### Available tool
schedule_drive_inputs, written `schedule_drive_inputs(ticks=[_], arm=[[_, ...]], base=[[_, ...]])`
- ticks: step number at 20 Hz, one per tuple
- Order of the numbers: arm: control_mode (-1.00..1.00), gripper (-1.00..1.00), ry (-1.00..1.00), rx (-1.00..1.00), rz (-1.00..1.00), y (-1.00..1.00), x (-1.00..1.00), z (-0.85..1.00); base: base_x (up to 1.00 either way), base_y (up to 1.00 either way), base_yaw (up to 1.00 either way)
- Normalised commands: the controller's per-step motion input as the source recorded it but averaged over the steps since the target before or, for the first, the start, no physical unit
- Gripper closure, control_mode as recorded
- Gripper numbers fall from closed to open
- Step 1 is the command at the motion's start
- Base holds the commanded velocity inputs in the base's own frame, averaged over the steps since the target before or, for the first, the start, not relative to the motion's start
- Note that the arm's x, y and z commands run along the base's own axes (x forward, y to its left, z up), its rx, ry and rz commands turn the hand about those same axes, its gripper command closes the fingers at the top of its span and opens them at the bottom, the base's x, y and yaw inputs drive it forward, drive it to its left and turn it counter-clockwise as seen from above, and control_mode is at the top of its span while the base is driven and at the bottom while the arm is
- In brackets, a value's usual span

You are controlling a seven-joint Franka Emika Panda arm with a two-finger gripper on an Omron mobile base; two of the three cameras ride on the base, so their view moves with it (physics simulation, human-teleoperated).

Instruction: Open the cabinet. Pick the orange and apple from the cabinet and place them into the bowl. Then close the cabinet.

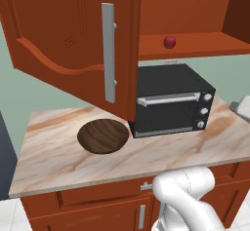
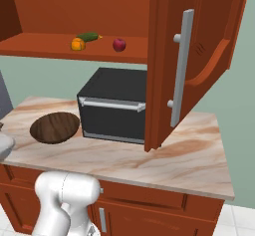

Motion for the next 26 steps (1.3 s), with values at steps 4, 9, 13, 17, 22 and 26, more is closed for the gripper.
schedule_drive_inputs(ticks=[4,9,13,17,22,26], arm=[[-1.0,-1.0,0.0,0.0,0.35,0.0,0.42,-0.16],[-1.0,-1.0,0.0,0.0,0.27,0.0,0.77,-0.1],[-1.0,-1.0,-0.04,0.0,0.2,0.14,0.92,-0.12],[-1.0,-1.0,-0.09,0.0,0.09,0.48,0.62,-0.03],[-1.0,-1.0,-0.02,0.0,0.24,0.71,0.3,0.0],[-1.0,-1.0,-0.01,0.0,0.35,0.94,0.25,0.0]], base=[[0.0,0.0,0.0],[0.0,0.0,0.0],[0.0,0.0,0.0],[0.0,0.0,0.0],[0.0,0.0,0.0],[0.0,0.0,0.0]])
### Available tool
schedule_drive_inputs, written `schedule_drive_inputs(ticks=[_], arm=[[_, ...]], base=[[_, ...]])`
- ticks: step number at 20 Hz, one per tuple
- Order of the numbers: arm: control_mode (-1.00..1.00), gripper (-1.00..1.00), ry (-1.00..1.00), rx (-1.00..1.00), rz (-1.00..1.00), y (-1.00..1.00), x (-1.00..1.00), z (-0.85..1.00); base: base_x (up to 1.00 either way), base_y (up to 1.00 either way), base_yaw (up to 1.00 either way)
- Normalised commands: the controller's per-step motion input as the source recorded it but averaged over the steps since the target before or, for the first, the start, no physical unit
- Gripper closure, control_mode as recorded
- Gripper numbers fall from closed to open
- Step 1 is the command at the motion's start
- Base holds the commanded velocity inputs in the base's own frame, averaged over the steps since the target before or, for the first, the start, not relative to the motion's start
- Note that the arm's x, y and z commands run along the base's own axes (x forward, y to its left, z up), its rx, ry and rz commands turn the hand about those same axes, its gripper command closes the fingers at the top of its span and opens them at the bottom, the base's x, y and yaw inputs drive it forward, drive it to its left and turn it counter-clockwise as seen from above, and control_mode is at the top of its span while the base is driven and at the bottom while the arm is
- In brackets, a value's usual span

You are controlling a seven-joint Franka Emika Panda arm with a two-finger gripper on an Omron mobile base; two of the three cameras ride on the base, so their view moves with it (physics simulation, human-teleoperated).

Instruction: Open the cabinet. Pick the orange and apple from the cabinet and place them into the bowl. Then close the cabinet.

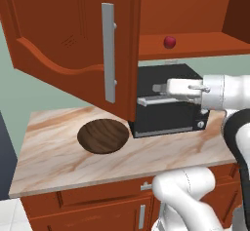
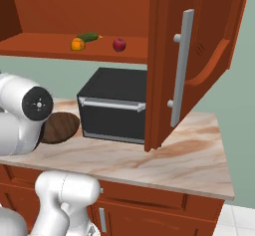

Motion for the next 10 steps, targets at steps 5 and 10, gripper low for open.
schedule_drive_inputs(ticks=[5,10], arm=[[-1.0,-1.0,0.0,0.0,0.44,0.8,0.34,0.0],[-1.0,-1.0,0.0,0.0,0.42,0.88,0.16,-0.02]], base=[[0.0,0.0,0.0],[0.0,0.0,0.0]])
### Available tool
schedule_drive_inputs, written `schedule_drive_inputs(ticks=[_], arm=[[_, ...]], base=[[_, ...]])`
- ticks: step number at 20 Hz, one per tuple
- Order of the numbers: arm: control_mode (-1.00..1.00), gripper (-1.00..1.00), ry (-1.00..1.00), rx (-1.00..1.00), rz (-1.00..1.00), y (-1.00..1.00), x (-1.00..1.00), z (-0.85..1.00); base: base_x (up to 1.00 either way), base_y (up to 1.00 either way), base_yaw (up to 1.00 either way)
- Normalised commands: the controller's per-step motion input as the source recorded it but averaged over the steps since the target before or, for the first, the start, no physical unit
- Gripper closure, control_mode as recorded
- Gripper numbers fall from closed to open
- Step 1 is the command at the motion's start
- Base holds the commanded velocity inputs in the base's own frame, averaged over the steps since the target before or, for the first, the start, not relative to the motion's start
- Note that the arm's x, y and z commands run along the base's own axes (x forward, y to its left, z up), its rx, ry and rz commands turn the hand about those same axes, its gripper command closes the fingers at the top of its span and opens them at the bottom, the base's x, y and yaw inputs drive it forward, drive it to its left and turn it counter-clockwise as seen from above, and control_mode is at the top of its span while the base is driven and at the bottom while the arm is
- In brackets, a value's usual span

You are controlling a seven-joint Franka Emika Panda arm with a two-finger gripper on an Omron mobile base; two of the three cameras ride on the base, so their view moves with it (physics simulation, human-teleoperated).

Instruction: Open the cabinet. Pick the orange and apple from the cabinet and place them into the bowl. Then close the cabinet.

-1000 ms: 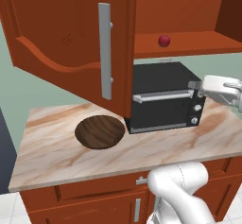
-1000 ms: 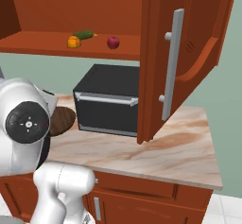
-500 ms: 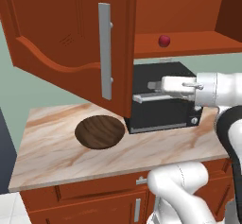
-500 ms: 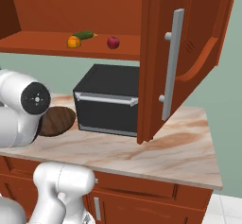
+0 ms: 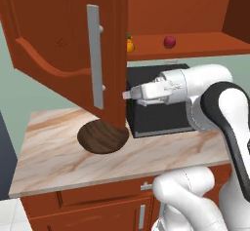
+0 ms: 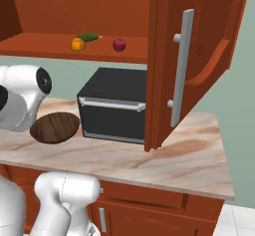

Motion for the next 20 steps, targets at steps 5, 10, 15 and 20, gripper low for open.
schedule_drive_inputs(ticks=[5,10,15,20], arm=[[-1.0,-1.0,-0.01,-0.01,0.36,0.99,0.18,-0.07],[-1.0,-1.0,-0.02,-0.03,0.21,0.88,0.2,-0.08],[-1.0,-1.0,0.0,-0.01,0.0,0.18,0.08,0.0],[-1.0,-1.0,-0.06,0.0,-0.04,-0.3,-0.2,0.1]], base=[[0.0,0.0,0.0],[0.0,0.0,0.0],[0.0,0.0,0.0],[0.0,0.0,0.0]])
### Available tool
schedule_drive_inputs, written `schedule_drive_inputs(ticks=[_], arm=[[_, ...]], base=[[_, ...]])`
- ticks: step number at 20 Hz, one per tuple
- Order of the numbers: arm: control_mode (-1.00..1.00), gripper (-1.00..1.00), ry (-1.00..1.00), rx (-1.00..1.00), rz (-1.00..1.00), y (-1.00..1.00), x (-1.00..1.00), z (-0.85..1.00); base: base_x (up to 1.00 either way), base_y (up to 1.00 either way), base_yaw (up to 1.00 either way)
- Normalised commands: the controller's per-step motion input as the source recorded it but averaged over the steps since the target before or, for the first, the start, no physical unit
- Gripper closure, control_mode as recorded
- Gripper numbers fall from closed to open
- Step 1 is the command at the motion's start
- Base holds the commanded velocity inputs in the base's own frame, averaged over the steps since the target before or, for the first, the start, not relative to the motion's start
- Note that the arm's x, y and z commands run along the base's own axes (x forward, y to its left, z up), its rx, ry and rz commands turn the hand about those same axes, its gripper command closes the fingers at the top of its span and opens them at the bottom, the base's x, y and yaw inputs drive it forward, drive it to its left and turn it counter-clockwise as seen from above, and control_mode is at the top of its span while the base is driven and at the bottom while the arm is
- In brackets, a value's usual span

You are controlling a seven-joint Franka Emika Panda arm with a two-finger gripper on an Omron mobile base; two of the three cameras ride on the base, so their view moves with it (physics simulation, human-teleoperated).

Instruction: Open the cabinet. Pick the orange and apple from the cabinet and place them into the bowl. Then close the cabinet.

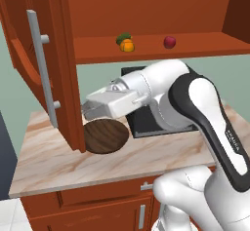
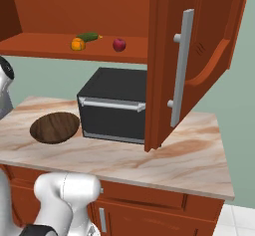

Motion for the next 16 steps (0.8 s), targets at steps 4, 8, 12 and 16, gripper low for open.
schedule_drive_inputs(ticks=[4,8,12,16], arm=[[-1.0,-1.0,-0.1,0.0,-0.18,-0.83,-0.58,0.14],[-1.0,-1.0,-0.02,-0.02,-0.21,-0.82,-0.51,0.02],[-1.0,-1.0,0.0,-0.04,-0.33,-0.81,-0.27,0.14],[-1.0,-1.0,0.02,-0.04,-0.46,-0.7,-0.06,0.16]], base=[[0.0,0.0,0.0],[0.0,0.0,0.0],[0.0,0.0,0.0],[0.0,0.0,0.0]])
